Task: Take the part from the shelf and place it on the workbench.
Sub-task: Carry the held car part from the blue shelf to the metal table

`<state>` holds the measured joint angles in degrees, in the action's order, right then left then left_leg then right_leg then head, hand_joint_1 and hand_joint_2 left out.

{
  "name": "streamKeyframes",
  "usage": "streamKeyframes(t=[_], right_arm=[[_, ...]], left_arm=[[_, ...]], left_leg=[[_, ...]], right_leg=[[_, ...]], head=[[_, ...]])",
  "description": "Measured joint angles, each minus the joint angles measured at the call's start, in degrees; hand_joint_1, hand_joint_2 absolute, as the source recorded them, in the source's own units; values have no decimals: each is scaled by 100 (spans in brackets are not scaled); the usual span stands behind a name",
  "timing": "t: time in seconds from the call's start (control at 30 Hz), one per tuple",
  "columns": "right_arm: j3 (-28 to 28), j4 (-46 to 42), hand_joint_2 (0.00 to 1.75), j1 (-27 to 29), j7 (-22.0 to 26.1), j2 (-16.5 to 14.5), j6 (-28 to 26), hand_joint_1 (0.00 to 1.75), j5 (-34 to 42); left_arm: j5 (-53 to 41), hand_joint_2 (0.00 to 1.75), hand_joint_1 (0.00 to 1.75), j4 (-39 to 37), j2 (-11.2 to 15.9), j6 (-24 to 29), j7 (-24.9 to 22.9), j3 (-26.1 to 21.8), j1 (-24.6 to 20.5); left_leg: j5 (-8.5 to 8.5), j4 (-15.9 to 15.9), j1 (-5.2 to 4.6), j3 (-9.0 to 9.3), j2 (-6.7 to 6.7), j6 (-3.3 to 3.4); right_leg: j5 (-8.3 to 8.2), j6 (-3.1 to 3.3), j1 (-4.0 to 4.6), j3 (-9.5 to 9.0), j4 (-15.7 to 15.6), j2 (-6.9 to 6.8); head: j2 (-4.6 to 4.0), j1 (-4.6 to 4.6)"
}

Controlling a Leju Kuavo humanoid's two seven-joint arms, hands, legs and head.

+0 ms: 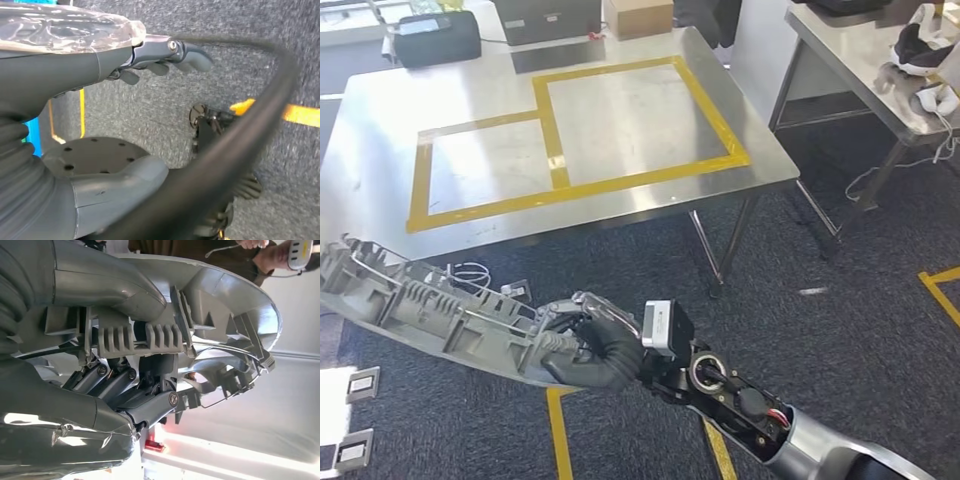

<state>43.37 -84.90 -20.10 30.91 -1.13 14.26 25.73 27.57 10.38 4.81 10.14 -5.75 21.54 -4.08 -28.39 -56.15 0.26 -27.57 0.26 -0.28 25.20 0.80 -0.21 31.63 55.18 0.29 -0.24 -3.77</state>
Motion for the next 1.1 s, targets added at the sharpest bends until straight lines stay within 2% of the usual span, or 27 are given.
streamKeyframes(t=[0.03,0.07,0.13,0.17,0.2,0.23,0.3,0.33,0.4,0.43,0.5,0.53,0.57,0.6,0.67,0.7,0.73,0.77,0.83,0.87,0.9,0.93,1.0,1.03,1.07,1.1], right_arm=[[-1,-4,175,-4,-1,-1,-13,175,-5],[-3,-9,175,-10,-2,-1,-26,175,-10],[-6,-10,175,-11,-6,-1,-63,175,-25],[-6,-10,175,-3,-7,-1,-81,175,-31],[-5,-10,175,7,-7,0,-99,175,-40],[-6,-10,175,15,-7,1,-117,175,-46],[-7,-13,175,21,-7,1,-147,175,-60],[-8,-15,175,22,-7,3,-169,175,-62],[-9,-35,175,29,-1,7,-215,175,-66],[-11,-49,175,33,5,10,-236,175,-65],[-21,-85,175,38,19,18,-279,175,-57],[-33,-104,175,36,29,23,-303,175,-50],[-48,-118,175,36,39,27,-331,175,-40],[-64,-126,175,42,52,32,-359,175,-30],[-92,-131,175,68,87,43,-429,175,-15],[-107,-131,175,84,108,48,-479,175,-17],[-128,-132,175,97,127,51,-540,175,-27],[-156,-133,175,105,143,54,-610,175,-45],[-219,-137,175,109,157,64,-754,175,-104],[-245,-142,175,104,157,72,-818,175,-140],[-267,-151,175,103,155,80,-878,175,-172],[-291,-163,175,97,154,88,-932,175,-200],[-339,-204,175,76,152,91,-1036,175,-261],[-366,-220,175,54,151,91,-1083,175,-286],[-389,-232,175,30,150,92,-1121,175,-306],[-407,-238,175,9,150,92,-1145,175,-319]], left_arm=[[-1,175,0,0,1,-1,6,1,-2],[-2,175,0,0,1,-2,12,2,-11],[-4,175,0,0,-1,-3,22,3,-23],[-3,175,0,0,-1,-4,24,5,-20],[-2,175,0,0,2,-4,24,6,-10],[0,175,0,0,7,-4,24,7,0],[1,175,0,0,19,-4,24,8,14],[2,175,0,0,23,-4,24,10,13],[14,175,0,0,24,-3,25,22,-1],[22,175,0,0,23,-3,25,32,-4],[37,175,0,0,22,-1,29,61,4],[41,175,0,0,23,0,33,75,7],[43,175,0,0,25,1,38,86,5],[43,175,0,0,27,3,40,93,0],[51,175,0,0,29,8,44,103,-6],[57,175,0,0,28,11,44,111,-2],[62,175,0,0,26,13,44,121,4],[66,175,0,0,24,15,44,131,10],[67,175,0,0,17,16,47,145,13],[68,175,0,0,15,16,49,150,2],[72,175,0,0,12,16,52,155,-7],[79,175,0,0,9,16,52,163,-16],[97,175,0,0,13,16,54,180,-25],[104,175,0,0,13,16,53,186,-28],[107,175,0,0,14,16,54,191,-33],[108,175,0,0,13,16,54,194,-37]], left_leg=[[-80,-150,6,-63,-2,-27],[-211,-418,19,-210,-5,-53],[-486,-1117,37,-664,-9,-102],[-541,-1388,45,-891,-9,-117],[-479,-1472,52,-1035,-9,-131],[-303,-1363,60,-1086,-8,-138],[251,-675,73,-926,-8,-130],[370,-354,61,-836,-6,-118],[403,-32,31,-733,0,-35],[346,-7,20,-720,6,15],[393,33,37,-630,12,108],[366,46,46,-573,17,141],[342,57,51,-518,18,170],[308,63,49,-474,20,194],[226,63,41,-394,16,219],[178,63,37,-339,13,219],[125,63,35,-268,9,215],[64,63,32,-181,5,208],[-56,69,28,-21,0,180],[-101,73,24,16,-3,156],[-130,87,22,32,-2,127],[-140,97,17,49,0,95],[-142,85,17,88,7,27],[-134,-43,18,49,7,-2],[-155,-288,25,-86,6,-32],[-213,-639,32,-310,4,-57]], right_leg=[[6,20,-16,-61,-24,7],[13,34,-25,-117,-44,13],[50,52,-25,-155,-50,19],[81,53,-26,-178,-49,29],[117,47,-27,-211,-49,43],[159,38,-30,-257,-48,57],[253,6,-36,-364,-52,77],[295,-20,-34,-415,-52,84],[366,-90,-21,-468,-45,90],[389,-125,-9,-502,-36,93],[456,-185,-6,-535,15,80],[518,-213,-9,-482,149,65],[613,-241,-18,-349,413,50],[732,-261,-26,-139,786,35],[970,-285,-29,359,1536,29],[994,-280,-30,529,1701,28],[903,-270,-30,604,1658,27],[681,-255,-28,585,1405,26],[112,-210,-6,446,691,21],[-52,-183,15,376,397,14],[-132,-155,35,342,247,8],[-103,-126,51,320,190,3],[-113,-69,31,205,80,15],[-102,-43,14,138,23,21],[-98,-25,-3,73,-24,27],[-82,-9,-11,24,-53,25]], head=[[0,23],[0,48],[0,90],[0,100],[0,104],[0,109],[0,116],[0,130],[0,152],[0,155],[0,130],[0,116],[0,98],[0,77],[0,46],[0,35],[0,21],[0,4],[0,-16],[0,-13],[0,-11],[0,1],[0,-2],[0,16],[0,35],[0,53]])
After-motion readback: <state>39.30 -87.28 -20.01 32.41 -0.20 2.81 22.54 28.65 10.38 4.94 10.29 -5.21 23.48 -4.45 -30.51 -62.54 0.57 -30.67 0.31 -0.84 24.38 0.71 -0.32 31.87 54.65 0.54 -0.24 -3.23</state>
